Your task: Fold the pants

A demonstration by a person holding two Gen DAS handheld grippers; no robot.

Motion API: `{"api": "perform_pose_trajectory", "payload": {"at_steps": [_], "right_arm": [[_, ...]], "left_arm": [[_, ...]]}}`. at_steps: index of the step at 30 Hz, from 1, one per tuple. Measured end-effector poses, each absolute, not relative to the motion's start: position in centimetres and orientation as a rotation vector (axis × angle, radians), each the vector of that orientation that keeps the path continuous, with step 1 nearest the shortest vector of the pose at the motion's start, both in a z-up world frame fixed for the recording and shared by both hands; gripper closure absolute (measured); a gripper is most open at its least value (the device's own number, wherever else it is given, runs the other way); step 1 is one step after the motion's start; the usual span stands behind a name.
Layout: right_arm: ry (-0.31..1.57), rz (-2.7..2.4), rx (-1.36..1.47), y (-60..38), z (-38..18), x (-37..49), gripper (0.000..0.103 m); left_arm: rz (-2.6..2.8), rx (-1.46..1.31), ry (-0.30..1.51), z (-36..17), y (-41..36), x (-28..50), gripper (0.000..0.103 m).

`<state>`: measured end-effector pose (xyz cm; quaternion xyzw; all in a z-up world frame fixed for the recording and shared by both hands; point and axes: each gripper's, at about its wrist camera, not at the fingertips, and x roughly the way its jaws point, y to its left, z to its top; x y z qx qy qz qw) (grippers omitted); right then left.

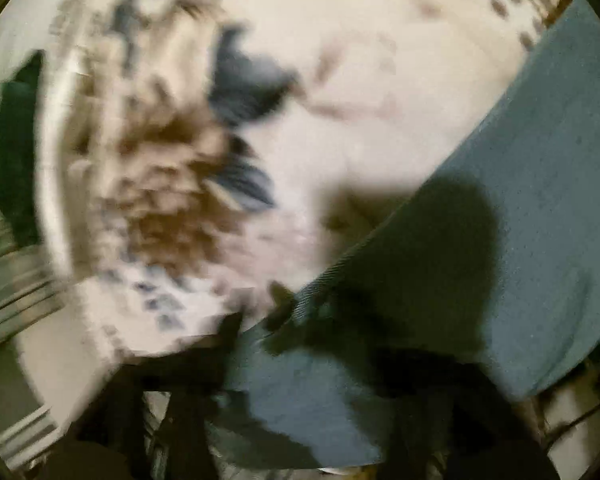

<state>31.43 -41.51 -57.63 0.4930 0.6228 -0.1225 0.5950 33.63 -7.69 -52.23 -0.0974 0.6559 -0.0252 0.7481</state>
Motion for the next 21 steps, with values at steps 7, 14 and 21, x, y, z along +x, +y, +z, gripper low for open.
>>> {"api": "perform_pose_trajectory", "payload": {"at_steps": [7, 14, 21], "right_arm": [[1.232, -0.58, 1.11, -55.2, -52.4, 19.2, 0.024], [1.145, -0.7, 1.265, -62.5, -56.4, 8.8, 0.024], [1.024, -0.549, 1.407, -59.8, -61.5, 7.7, 0.045]], "left_arm": [[-0.159, -0.163, 1.449, -52.3, -11.9, 31.9, 0.028], [-0.286, -0.114, 1.532, -55.2, -17.8, 29.2, 0.028], [-0.331, 0.029, 1.559, -58.3, -20.8, 27.2, 0.013]]}}
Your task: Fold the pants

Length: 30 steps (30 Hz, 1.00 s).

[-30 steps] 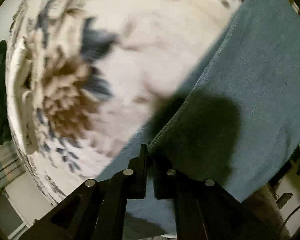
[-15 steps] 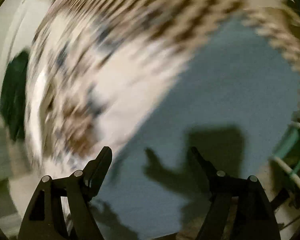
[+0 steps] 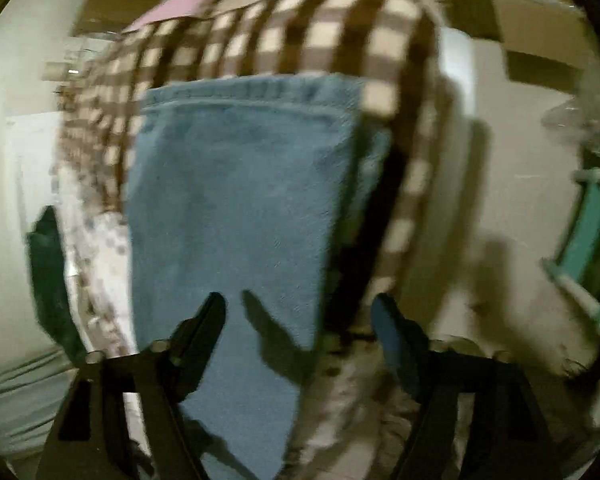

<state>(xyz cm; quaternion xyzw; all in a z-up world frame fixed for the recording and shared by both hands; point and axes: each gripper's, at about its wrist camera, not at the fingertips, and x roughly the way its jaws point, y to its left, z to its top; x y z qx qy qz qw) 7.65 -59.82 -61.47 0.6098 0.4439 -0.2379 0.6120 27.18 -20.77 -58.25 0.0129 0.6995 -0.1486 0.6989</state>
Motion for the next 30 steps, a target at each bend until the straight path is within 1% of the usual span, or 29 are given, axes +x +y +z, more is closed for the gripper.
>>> {"api": "perform_pose_trajectory", "payload": {"at_steps": [1, 2, 3, 7, 8, 10, 12, 13, 14, 15, 18, 20, 22, 23, 24, 25, 26, 27, 30], "right_arm": [[0.99, -0.542, 1.392, -59.5, -61.1, 7.5, 0.053], [0.945, -0.525, 1.385, -59.3, -60.7, 7.5, 0.056], [0.905, -0.506, 1.395, -59.0, -60.5, 7.5, 0.056], [0.819, -0.459, 1.404, -58.8, -60.7, 8.5, 0.056], [0.819, -0.458, 1.393, -59.0, -60.7, 8.6, 0.054], [0.809, -0.472, 1.367, -59.7, -61.2, 8.8, 0.054], [0.765, -0.451, 1.401, -60.5, -61.7, 8.5, 0.055], [0.731, -0.431, 1.414, -60.7, -61.5, 8.5, 0.072], [0.702, -0.4, 1.415, -61.0, -61.2, 8.4, 0.081], [0.69, -0.365, 1.368, -60.9, -60.3, 8.9, 0.085], [0.683, -0.334, 1.303, -60.8, -59.6, 9.5, 0.085], [0.703, -0.333, 1.297, -61.0, -60.3, 9.7, 0.082], [0.729, -0.36, 1.337, -61.6, -62.1, 9.8, 0.062], [0.734, -0.364, 1.369, -61.7, -62.9, 10.3, 0.062], [0.691, -0.353, 1.434, -62.0, -63.9, 10.1, 0.062], [0.673, -0.355, 1.458, -62.6, -64.2, 9.5, 0.066], [0.672, -0.364, 1.47, -62.8, -64.5, 9.3, 0.074], [0.689, -0.412, 1.461, -62.8, -64.4, 9.0, 0.096], [0.716, -0.482, 1.418, -62.9, -64.0, 7.9, 0.097]], "left_arm": [[-0.341, 0.031, 1.563, -58.4, -21.0, 27.2, 0.008], [-0.351, 0.026, 1.568, -58.6, -21.1, 27.3, 0.002], [-0.365, 0.012, 1.579, -58.8, -21.2, 27.5, 0.0], [-0.326, -0.047, 1.62, -59.4, -20.9, 28.5, 0.0], [-0.307, -0.057, 1.631, -59.5, -20.8, 28.7, 0.0], [-0.276, -0.037, 1.645, -59.7, -21.3, 28.8, 0.0], [-0.257, 0.028, 1.675, -59.8, -22.3, 29.0, 0.0], [-0.259, 0.054, 1.693, -59.6, -22.8, 29.0, 0.0], [-0.278, 0.021, 1.68, -58.9, -22.9, 29.1, 0.0], [-0.294, -0.018, 1.65, -58.0, -22.8, 29.0, 0.0], [-0.311, -0.034, 1.557, -55.3, -23.1, 28.5, 0.0], [-0.3, 0.005, 1.532, -55.0, -23.6, 28.1, 0.0], [-0.292, 0.026, 1.551, -55.9, -24.2, 27.8, 0.0], [-0.278, 0.023, 1.573, -56.6, -24.2, 27.5, 0.0], [-0.266, 0.013, 1.592, -57.2, -24.0, 27.3, 0.0], [-0.255, 0.011, 1.6, -57.7, -24.1, 27.0, 0.0], [-0.239, 0.015, 1.605, -58.0, -23.9, 26.8, 0.0], [-0.229, 0.018, 1.603, -57.9, -23.4, 26.5, 0.0], [-0.213, 0.019, 1.586, -57.5, -22.4, 25.7, 0.0]]}}
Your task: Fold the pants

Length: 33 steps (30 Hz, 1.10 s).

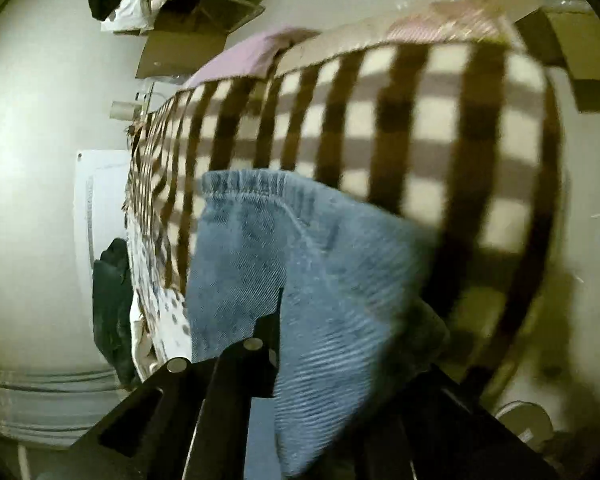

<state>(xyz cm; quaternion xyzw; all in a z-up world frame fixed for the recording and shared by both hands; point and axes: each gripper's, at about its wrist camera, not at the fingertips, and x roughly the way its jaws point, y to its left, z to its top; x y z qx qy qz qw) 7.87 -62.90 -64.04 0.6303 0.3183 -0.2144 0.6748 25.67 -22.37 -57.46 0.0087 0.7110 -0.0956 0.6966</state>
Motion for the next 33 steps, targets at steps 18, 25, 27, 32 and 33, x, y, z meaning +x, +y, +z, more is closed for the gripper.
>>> {"api": "perform_pose_trajectory", "payload": {"at_steps": [18, 25, 27, 32, 33], "right_arm": [[0.777, -0.114, 0.845, -45.5, -45.4, 15.7, 0.097], [0.951, 0.124, 0.63, -27.8, -47.6, 20.2, 0.097], [1.027, 0.187, 0.54, -21.9, -50.0, 20.7, 0.097], [1.141, 0.292, 0.306, -11.0, -54.9, 20.0, 0.097], [1.166, 0.296, 0.245, -9.0, -56.1, 19.8, 0.097]], "left_arm": [[-0.019, -0.244, 1.428, -48.0, -7.9, 23.3, 0.0], [0.109, -0.314, 1.398, -47.2, 1.7, 21.0, 0.0], [0.137, -0.336, 1.398, -47.3, 4.1, 20.3, 0.0], [0.196, -0.345, 1.391, -47.8, 8.9, 19.3, 0.0], [0.206, -0.349, 1.387, -48.0, 9.7, 19.3, 0.0]]}}
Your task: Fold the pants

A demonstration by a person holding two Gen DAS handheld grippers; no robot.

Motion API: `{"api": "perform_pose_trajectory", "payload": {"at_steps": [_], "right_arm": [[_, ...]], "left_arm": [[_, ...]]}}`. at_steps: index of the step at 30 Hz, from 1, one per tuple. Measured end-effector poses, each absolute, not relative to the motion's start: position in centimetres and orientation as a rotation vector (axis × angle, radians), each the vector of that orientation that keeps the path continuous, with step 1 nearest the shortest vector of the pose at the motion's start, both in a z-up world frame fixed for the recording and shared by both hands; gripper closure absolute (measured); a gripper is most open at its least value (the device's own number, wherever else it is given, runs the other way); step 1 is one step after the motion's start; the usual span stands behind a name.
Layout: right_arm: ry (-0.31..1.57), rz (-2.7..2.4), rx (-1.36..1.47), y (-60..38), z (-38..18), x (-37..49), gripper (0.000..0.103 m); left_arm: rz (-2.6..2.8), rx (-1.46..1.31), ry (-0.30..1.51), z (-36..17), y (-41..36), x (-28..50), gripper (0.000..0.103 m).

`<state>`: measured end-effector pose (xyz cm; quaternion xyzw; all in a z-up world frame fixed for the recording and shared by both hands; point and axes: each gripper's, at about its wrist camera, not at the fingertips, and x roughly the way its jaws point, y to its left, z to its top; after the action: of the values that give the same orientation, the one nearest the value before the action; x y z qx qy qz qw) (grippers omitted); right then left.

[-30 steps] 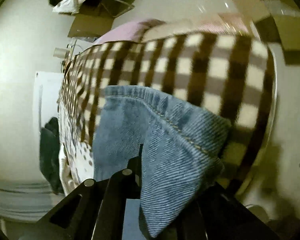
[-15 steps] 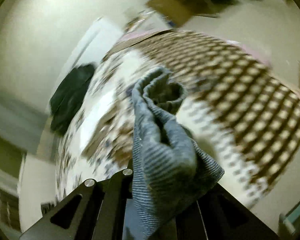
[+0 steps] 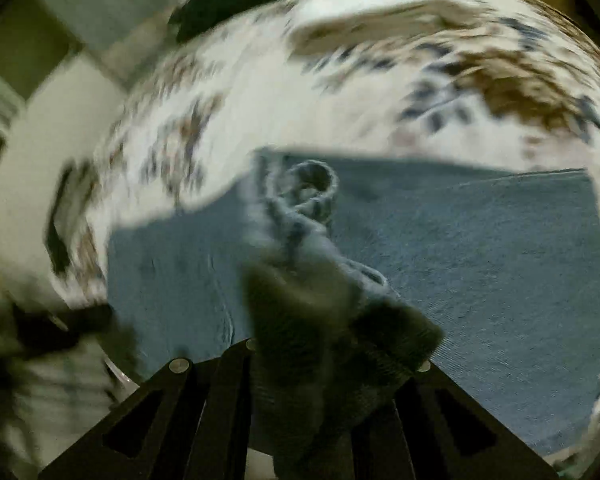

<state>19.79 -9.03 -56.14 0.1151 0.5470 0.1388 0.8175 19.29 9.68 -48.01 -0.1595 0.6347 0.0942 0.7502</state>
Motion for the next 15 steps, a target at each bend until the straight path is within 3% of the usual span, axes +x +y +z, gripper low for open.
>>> {"api": "perform_pose_trajectory", "payload": {"at_steps": [2, 5, 7, 9, 15], "right_arm": [[1.193, 0.281, 0.166, -7.4, -57.7, 19.7, 0.094], [1.274, 0.298, 0.093, -5.6, -58.8, 19.8, 0.072], [1.33, 0.385, 0.202, -6.4, -58.4, 19.7, 0.029], [1.335, 0.42, 0.341, -8.6, -57.0, 19.1, 0.013], [1.321, 0.222, 0.505, -17.4, -54.5, 16.8, 0.013]], "left_arm": [[0.217, -0.361, 1.382, -48.3, 10.8, 19.2, 0.0], [0.215, -0.395, 1.385, -48.8, 12.0, 19.3, 0.0], [0.201, -0.417, 1.383, -48.9, 12.1, 19.6, 0.0], [0.179, -0.43, 1.375, -48.9, 11.9, 20.1, 0.0], [0.046, -0.431, 1.393, -50.5, 8.3, 22.2, 0.0]]}}
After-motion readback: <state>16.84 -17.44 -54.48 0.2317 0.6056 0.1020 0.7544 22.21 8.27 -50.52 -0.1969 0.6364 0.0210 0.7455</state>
